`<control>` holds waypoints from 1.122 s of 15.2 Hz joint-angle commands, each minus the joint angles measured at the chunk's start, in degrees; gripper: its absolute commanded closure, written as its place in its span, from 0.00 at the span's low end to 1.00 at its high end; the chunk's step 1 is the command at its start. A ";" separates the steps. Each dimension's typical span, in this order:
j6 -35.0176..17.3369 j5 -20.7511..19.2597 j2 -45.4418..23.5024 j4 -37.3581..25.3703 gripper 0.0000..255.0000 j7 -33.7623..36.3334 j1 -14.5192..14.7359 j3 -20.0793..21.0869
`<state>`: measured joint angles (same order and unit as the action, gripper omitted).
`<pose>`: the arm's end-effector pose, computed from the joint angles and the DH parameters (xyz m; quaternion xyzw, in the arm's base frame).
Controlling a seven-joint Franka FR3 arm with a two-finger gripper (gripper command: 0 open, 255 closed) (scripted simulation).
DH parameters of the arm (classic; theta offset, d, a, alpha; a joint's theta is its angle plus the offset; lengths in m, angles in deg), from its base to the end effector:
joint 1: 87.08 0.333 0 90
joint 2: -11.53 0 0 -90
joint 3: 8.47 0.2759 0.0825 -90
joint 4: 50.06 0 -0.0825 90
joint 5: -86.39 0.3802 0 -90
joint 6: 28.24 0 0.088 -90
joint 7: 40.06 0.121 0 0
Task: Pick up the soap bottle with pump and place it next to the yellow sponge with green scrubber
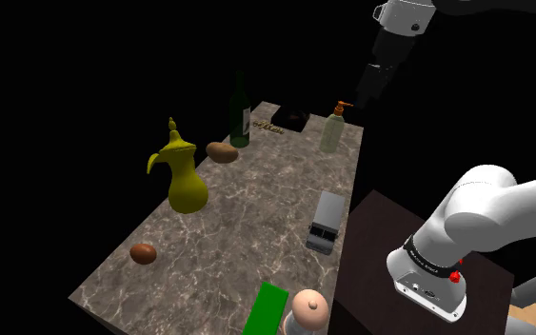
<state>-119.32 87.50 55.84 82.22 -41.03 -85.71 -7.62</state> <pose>0.3374 0.0164 0.5679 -0.9993 -0.0259 -0.0271 0.0047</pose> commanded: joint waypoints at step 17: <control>-16.23 -6.07 -23.28 -5.71 0.00 -19.06 -3.56 -14.85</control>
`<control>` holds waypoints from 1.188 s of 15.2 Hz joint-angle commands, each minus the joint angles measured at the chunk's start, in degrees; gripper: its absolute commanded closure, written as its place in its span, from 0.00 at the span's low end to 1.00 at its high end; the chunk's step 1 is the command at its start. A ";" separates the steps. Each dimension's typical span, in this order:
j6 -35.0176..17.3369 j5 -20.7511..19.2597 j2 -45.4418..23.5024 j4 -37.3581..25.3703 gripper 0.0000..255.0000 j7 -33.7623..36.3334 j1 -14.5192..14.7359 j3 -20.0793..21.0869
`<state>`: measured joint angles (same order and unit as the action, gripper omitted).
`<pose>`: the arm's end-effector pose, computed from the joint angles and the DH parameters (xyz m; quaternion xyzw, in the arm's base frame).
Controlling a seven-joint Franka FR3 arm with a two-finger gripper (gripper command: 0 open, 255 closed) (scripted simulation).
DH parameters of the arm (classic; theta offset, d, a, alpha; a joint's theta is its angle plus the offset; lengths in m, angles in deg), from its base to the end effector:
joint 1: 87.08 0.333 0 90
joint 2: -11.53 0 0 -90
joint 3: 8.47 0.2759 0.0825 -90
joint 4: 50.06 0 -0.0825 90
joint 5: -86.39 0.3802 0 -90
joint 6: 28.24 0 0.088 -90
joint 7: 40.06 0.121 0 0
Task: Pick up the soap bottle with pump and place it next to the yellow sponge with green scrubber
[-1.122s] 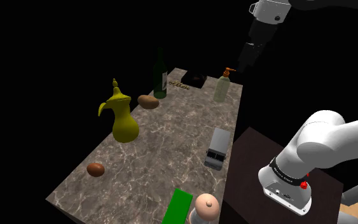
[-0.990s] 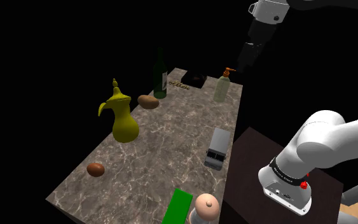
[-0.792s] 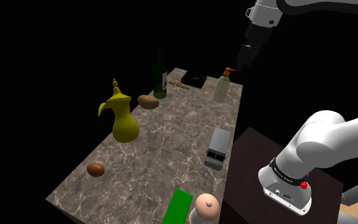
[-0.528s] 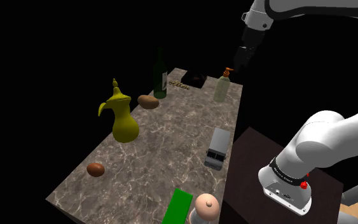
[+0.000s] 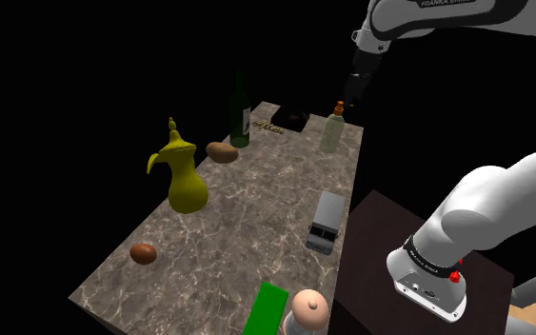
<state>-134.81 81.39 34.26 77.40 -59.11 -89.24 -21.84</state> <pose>0.4318 -0.1336 0.4790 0.9986 0.0509 0.0120 0.0007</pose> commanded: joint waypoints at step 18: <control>-10.91 6.82 -29.00 -16.03 0.00 -17.46 -3.36 -8.33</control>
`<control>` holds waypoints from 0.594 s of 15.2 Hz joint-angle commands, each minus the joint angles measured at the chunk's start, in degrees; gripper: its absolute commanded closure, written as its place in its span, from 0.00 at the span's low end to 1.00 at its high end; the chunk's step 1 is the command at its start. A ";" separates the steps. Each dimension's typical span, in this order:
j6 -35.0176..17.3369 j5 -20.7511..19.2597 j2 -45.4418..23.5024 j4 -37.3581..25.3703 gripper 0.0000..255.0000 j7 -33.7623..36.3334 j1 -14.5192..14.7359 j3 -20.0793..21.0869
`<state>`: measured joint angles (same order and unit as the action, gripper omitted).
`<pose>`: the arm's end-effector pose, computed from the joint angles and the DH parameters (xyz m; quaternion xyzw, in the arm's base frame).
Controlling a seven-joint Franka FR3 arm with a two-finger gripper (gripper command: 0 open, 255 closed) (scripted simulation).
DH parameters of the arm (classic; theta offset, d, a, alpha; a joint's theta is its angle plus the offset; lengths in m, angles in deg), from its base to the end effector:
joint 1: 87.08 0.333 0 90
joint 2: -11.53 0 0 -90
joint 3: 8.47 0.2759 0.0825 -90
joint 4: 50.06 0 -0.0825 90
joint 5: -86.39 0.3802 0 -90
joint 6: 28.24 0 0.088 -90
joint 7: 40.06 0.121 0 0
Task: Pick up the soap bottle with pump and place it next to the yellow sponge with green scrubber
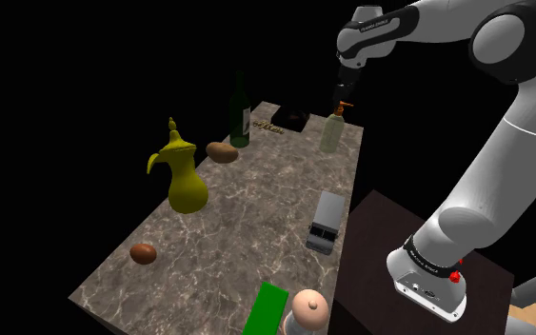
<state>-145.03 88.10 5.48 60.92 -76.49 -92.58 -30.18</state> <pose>0.5132 -0.2582 0.3822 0.9972 0.0747 -0.0018 0.0062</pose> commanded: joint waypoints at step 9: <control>-2.54 0.43 -0.94 1.64 0.00 -0.30 -0.09 0.03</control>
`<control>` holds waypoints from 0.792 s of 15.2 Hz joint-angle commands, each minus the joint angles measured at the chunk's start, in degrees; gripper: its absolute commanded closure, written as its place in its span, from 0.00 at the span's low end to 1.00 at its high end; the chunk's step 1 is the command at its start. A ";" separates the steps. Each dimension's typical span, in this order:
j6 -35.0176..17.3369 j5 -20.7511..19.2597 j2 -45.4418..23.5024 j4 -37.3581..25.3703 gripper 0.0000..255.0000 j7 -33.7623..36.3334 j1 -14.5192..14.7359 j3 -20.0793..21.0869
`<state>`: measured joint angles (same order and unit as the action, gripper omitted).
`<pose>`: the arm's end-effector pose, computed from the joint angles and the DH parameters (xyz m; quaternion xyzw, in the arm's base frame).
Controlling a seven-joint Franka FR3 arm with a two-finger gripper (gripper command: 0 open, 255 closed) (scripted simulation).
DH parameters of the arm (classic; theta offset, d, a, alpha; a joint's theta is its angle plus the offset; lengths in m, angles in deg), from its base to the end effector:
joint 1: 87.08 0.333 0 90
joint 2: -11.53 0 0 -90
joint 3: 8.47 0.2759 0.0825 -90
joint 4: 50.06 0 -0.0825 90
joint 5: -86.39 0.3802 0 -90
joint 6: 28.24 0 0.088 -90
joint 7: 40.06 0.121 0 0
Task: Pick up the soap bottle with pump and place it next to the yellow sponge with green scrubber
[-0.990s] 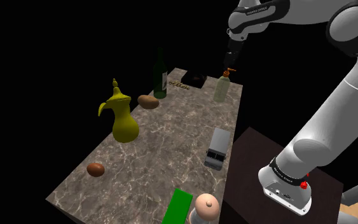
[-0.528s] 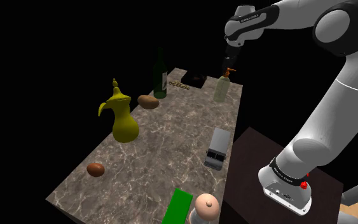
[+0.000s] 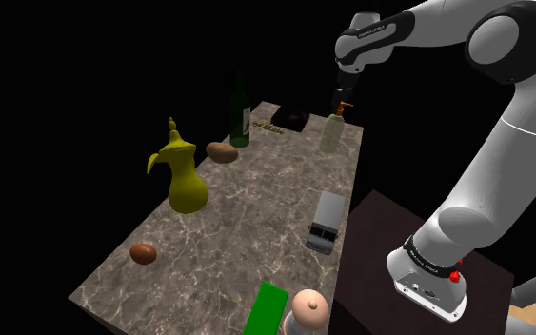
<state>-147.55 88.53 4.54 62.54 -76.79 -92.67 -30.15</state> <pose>0.5126 -0.2584 0.3642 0.9972 0.0747 -0.0015 0.0063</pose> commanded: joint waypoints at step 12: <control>0.70 -0.13 0.28 -0.44 1.00 0.08 0.02 -0.01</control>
<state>-147.21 88.49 4.66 62.32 -76.75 -92.65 -30.14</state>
